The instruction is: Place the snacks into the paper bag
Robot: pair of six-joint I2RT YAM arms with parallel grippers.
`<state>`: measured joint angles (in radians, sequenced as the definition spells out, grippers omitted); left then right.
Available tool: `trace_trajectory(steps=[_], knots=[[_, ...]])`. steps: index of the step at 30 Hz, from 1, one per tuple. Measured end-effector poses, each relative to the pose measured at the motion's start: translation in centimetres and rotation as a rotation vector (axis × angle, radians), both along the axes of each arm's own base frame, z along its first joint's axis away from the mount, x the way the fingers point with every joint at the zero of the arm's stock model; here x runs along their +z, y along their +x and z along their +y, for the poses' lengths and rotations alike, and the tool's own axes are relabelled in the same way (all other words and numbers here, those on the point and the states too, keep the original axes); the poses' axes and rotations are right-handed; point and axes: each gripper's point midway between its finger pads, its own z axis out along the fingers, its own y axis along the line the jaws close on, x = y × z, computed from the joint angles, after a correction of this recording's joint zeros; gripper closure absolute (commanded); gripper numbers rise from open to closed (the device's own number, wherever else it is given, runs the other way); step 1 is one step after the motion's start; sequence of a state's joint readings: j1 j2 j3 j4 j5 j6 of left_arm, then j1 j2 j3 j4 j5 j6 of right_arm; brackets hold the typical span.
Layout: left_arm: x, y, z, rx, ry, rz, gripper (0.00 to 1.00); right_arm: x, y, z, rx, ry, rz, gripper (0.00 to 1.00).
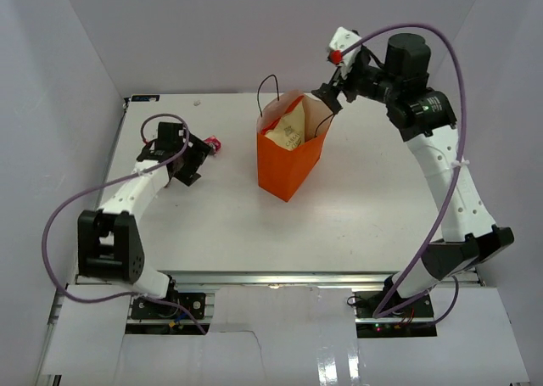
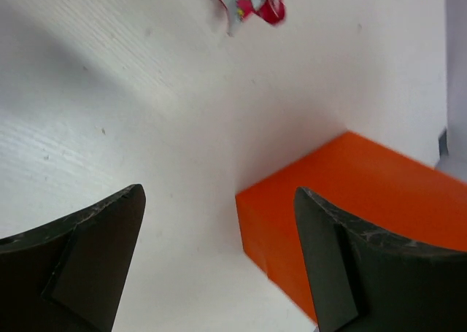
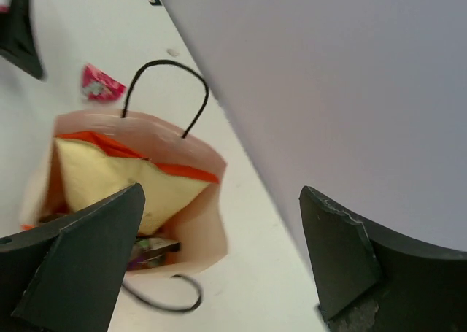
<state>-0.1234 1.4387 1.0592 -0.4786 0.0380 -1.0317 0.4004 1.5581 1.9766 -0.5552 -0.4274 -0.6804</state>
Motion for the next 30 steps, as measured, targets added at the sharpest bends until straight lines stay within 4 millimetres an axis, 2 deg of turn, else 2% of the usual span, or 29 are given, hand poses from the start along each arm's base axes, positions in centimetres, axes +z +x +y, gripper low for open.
trace_trajectory(steps=[4, 6, 9, 12, 14, 16, 22, 24, 25, 27, 30], knots=[[-4.9, 3.0, 0.6, 0.129, -0.012, 0.13, 0.06, -1.2, -1.6, -3.7, -0.06, 0.13, 0.16, 0.08], [-7.1, 4.2, 0.9, 0.178, -0.018, 0.172, 0.06, -2.5, -2.0, -5.6, -0.099, 0.173, 0.23, 0.09], [-8.8, 5.9, 1.3, 0.225, -0.017, 0.192, 0.07, -5.7, -2.0, -8.4, -0.163, 0.205, 0.317, 0.09], [-9.6, 8.3, 1.6, 0.255, -0.013, 0.18, 0.08, -9.2, -2.4, -10.3, -0.21, 0.224, 0.406, 0.09], [-10.0, 9.6, 1.8, 0.266, -0.012, 0.168, 0.09, -11.0, -2.9, -10.7, -0.219, 0.23, 0.452, 0.09], [-10.0, 10.8, 2.1, 0.279, -0.023, 0.15, 0.12, -11.9, -3.5, -10.7, -0.212, 0.231, 0.474, 0.09], [-10.0, 13.7, 3.0, 0.31, -0.04, 0.132, 0.26, -12.2, -4.8, -10.6, -0.185, 0.245, 0.481, 0.09], [-10.4, 14.5, 3.1, 0.314, -0.048, 0.133, 0.39, -11.9, -4.8, -10.5, -0.178, 0.252, 0.472, 0.09], [-10.6, 14.7, 3.1, 0.314, -0.051, 0.135, 0.51, -11.8, -4.8, -10.5, -0.172, 0.254, 0.47, 0.1], [-10.8, 14.6, 3.0, 0.305, -0.053, 0.144, 0.61, -11.8, -4.9, -10.4, -0.167, 0.257, 0.475, 0.1], [-11.0, 14.4, 3.0, 0.287, -0.052, 0.153, 0.71, -12.0, -5.2, -10.2, -0.148, 0.258, 0.48, 0.1]])
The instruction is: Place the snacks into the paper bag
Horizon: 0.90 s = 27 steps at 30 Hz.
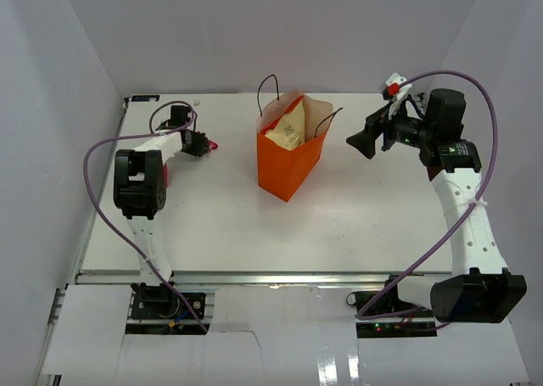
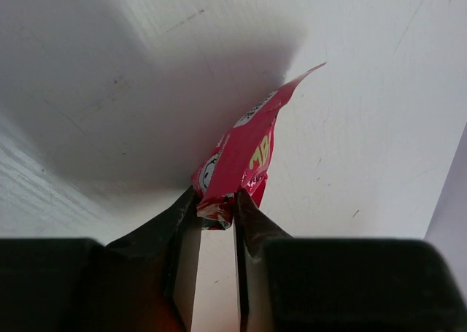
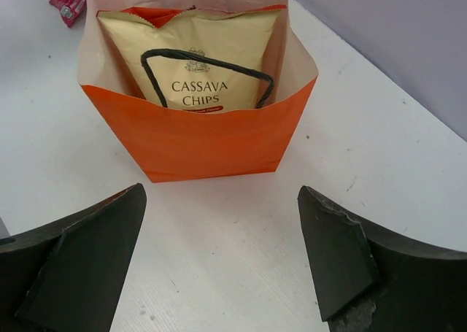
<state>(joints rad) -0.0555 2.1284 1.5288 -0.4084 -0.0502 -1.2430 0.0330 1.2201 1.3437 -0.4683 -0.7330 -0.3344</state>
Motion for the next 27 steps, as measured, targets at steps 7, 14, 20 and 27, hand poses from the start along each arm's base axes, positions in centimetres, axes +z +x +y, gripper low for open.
trace_trajectory(steps=[7, 14, 20, 27], knots=[[0.2, -0.8, -0.6, -0.147, 0.023, -0.048, 0.85, 1.1, -2.8, 1.7, 0.195, -0.012, -0.097, 0.1], [3.3, -6.2, -4.8, -0.582, -0.026, -0.2, 0.91, 3.1, -6.1, 4.0, 0.409, -0.012, -0.218, 0.12], [10.2, -15.2, -7.8, -0.872, -0.049, -0.504, 0.92, 3.8, -8.2, 9.4, 0.583, 0.034, -0.174, 0.18], [14.2, -22.6, -9.0, -0.989, -0.045, -0.721, 0.91, -1.3, -12.1, 17.8, 0.748, 0.058, 0.166, 0.21]])
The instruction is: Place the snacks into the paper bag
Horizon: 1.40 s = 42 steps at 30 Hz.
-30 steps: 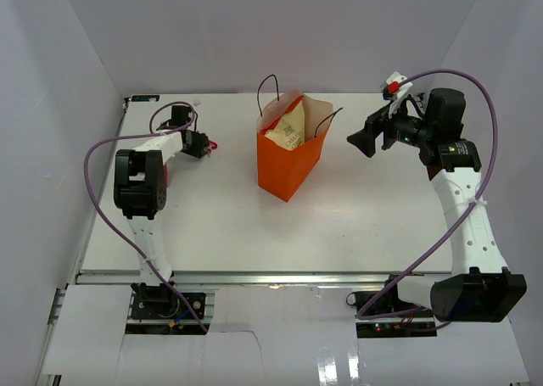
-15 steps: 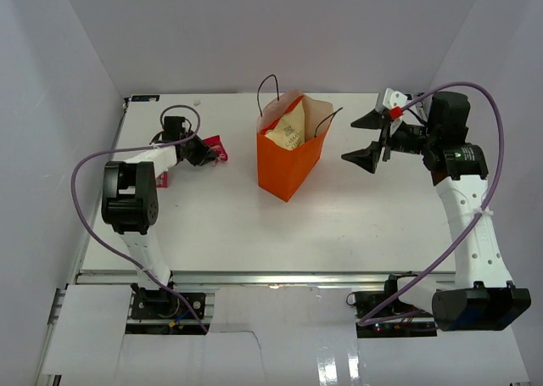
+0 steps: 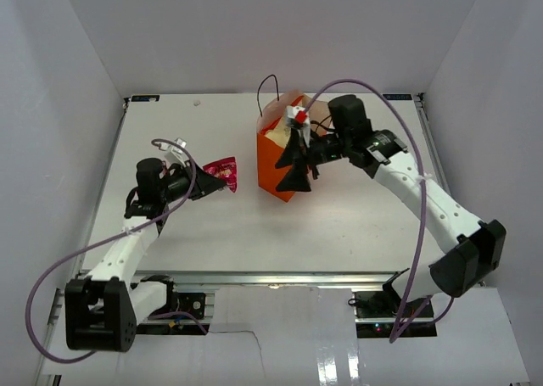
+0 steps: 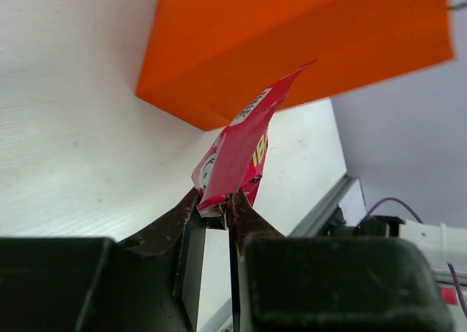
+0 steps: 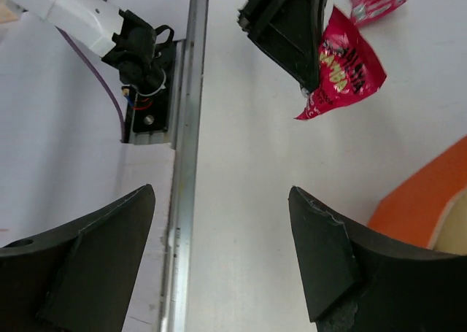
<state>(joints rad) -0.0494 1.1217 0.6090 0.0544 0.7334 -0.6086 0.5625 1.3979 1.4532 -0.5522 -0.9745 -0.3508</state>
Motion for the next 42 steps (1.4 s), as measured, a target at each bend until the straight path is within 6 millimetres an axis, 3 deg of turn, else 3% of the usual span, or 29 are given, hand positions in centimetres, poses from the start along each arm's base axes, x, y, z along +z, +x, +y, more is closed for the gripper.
trace_trajectory(steps=[3, 8, 11, 14, 18, 22, 23, 25, 35, 37, 38, 40, 42], knots=[[2.1, -2.4, -0.5, -0.033, -0.039, -0.075, 0.91, -2.3, 0.0, 2.9, -0.033, -0.067, 0.174, 0.21], [5.7, -5.0, -2.3, -0.123, -0.101, -0.174, 0.9, -5.0, 2.0, 6.5, -0.164, -0.118, 0.431, 0.21], [6.6, -6.4, -3.2, -0.175, -0.129, -0.183, 0.9, -5.5, 2.3, 7.8, -0.207, -0.117, 0.504, 0.21], [6.9, -7.1, -3.8, -0.207, -0.145, -0.176, 0.9, -4.7, 1.8, 9.0, -0.206, -0.092, 0.526, 0.26], [7.0, -7.7, -4.4, -0.233, -0.158, -0.163, 0.89, -3.3, 1.3, 10.3, -0.189, -0.049, 0.53, 0.43], [7.0, -8.2, -4.9, -0.253, -0.164, -0.155, 0.87, -2.7, 1.0, 11.0, -0.175, -0.025, 0.537, 0.75], [7.0, -8.2, -4.9, -0.255, -0.165, -0.154, 0.82, -2.6, 1.0, 11.1, -0.175, -0.022, 0.541, 0.86], [7.1, -8.3, -5.0, -0.259, -0.166, -0.154, 0.73, -2.8, 1.1, 11.1, -0.178, -0.022, 0.547, 0.92], [6.9, -7.8, -4.8, -0.235, -0.138, -0.163, 0.36, -2.7, 1.6, 10.4, -0.13, 0.0, 0.49, 0.92], [7.5, -7.2, -4.5, -0.206, -0.119, -0.182, 0.25, -1.7, 2.2, 9.8, -0.11, 0.022, 0.455, 0.92], [8.1, -6.9, -4.4, -0.189, -0.107, -0.202, 0.11, -0.8, 3.0, 9.4, -0.11, 0.042, 0.428, 0.92], [9.4, -6.1, -3.9, -0.143, -0.078, -0.241, 0.03, 1.4, 5.0, 8.2, -0.127, 0.09, 0.367, 0.92], [10.8, -5.3, -3.2, -0.088, -0.048, -0.287, 0.02, 3.9, 7.4, 6.4, -0.172, 0.142, 0.295, 0.92]])
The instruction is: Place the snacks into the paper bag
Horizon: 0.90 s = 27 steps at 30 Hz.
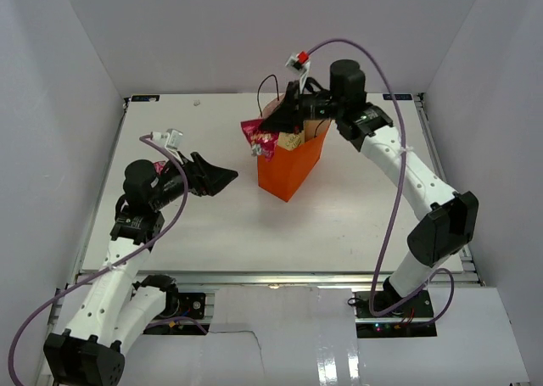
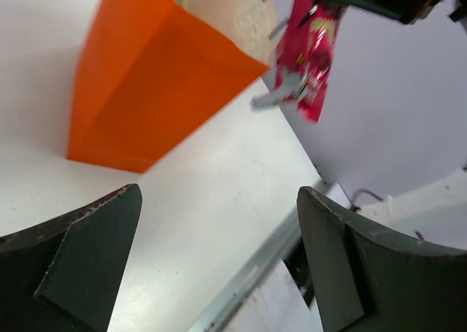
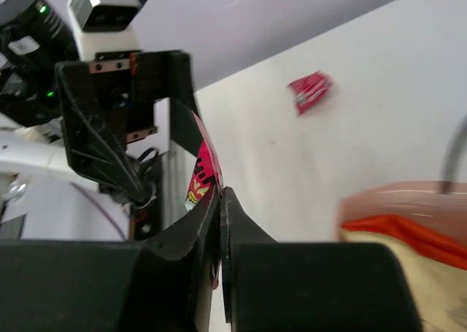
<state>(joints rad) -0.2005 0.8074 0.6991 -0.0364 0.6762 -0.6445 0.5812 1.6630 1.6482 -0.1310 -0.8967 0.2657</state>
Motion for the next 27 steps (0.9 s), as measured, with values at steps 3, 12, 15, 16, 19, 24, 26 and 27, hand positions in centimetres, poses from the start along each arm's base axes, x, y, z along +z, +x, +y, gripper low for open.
trace_trajectory(steps=[3, 12, 15, 16, 19, 24, 26, 27], knots=[[1.0, 1.3, 1.4, 0.116, 0.035, -0.036, 0.02, 3.2, 3.3, -2.9, -0.1, 0.034, -0.116, 0.92], [-6.2, 7.0, 8.6, 0.569, 0.263, 0.239, 0.02, 6.8, 9.3, -8.9, -0.476, -0.063, -0.434, 0.92], [-9.0, 7.8, 11.3, 0.699, 0.35, 0.346, 0.03, 6.2, 10.3, -10.0, -0.545, -0.116, -0.491, 0.81], [-9.5, 8.1, 12.1, 0.739, 0.375, 0.371, 0.04, 5.8, 10.6, -10.3, -0.562, -0.137, -0.5, 0.77], [-10.0, 9.1, 14.5, 0.854, 0.434, 0.413, 0.05, 4.1, 11.4, -11.0, -0.595, -0.196, -0.511, 0.57], [-9.7, 11.2, 17.3, 1.011, 0.491, 0.457, 0.08, 2.4, 12.1, -11.9, -0.614, -0.256, -0.517, 0.3], [-10.3, 11.8, 18.4, 1.072, 0.519, 0.509, 0.08, 2.6, 12.4, -12.6, -0.626, -0.258, -0.523, 0.25], [-10.7, 12.2, 18.9, 1.101, 0.535, 0.538, 0.09, 2.7, 12.5, -13.1, -0.632, -0.257, -0.521, 0.22]])
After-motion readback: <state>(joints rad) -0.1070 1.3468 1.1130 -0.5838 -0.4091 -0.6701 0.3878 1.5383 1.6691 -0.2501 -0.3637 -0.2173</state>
